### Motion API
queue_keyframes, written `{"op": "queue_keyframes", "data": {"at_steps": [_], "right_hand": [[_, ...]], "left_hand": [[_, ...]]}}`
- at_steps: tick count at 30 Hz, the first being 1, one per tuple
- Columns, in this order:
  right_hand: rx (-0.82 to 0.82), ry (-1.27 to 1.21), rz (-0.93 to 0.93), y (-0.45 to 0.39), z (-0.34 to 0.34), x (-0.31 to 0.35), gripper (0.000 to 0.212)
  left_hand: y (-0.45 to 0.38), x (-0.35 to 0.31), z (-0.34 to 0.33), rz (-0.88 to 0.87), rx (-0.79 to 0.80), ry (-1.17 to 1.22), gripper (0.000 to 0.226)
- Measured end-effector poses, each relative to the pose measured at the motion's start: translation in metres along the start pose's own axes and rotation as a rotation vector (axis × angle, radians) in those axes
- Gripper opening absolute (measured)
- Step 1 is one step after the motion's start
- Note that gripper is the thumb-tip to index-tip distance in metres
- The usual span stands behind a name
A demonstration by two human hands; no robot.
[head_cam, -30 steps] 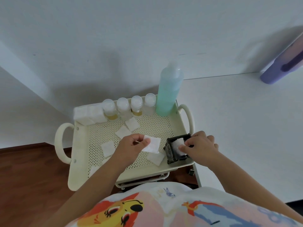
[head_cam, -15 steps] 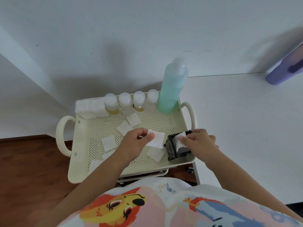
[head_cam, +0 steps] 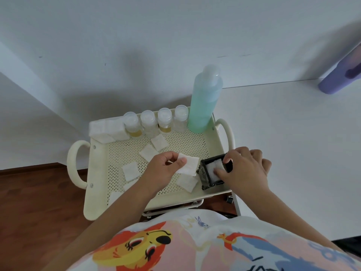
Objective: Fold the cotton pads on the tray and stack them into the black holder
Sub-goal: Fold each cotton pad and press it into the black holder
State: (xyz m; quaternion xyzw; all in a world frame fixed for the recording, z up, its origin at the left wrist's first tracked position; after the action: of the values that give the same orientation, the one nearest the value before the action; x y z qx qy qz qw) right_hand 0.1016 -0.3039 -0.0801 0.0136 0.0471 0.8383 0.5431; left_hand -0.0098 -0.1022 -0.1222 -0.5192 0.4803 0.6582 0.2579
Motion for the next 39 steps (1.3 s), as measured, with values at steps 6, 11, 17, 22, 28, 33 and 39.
{"op": "queue_keyframes", "data": {"at_steps": [6, 11, 17, 22, 28, 33, 39], "right_hand": [[-0.051, -0.147, 0.146, 0.006, 0.011, 0.004, 0.02], [0.122, -0.51, 0.102, 0.005, 0.007, 0.008, 0.024], [0.159, -0.437, -0.003, -0.003, 0.002, -0.011, 0.012], [0.18, -0.189, 0.029, 0.001, -0.007, -0.012, 0.017], [0.012, -0.024, 0.076, 0.0, 0.0, -0.001, 0.011], [-0.033, -0.017, 0.047, 0.0, 0.001, -0.005, 0.011], [-0.043, -0.021, 0.039, 0.001, 0.003, -0.004, 0.006]], "left_hand": [[0.0, -0.008, -0.016, 0.019, 0.045, 0.097, 0.004], [0.003, -0.013, -0.044, 0.032, 0.134, 0.177, 0.006], [0.0, -0.014, -0.048, -0.023, 0.151, 0.062, 0.015], [-0.01, 0.002, -0.015, 0.03, 0.007, -0.107, 0.006], [-0.013, 0.019, 0.004, 0.06, -0.009, -0.254, 0.005], [-0.002, 0.036, 0.035, 0.052, -0.039, -0.354, 0.005], [0.016, 0.059, 0.098, 0.041, -0.186, -0.561, 0.011]]}}
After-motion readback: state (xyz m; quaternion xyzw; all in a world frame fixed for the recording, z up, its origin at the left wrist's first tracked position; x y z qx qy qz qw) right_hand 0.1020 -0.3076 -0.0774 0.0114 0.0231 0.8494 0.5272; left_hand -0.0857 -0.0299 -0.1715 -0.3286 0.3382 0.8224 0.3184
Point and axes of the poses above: each hand's wrist, its own y-axis away from the middle knuckle, its own z-axis out of the back of the hand, x = y × z, the point moved 6 cm from there along -y, towards the middle knuckle, and after that the axes turned 12 degrees about y, right-handed, at the moved point
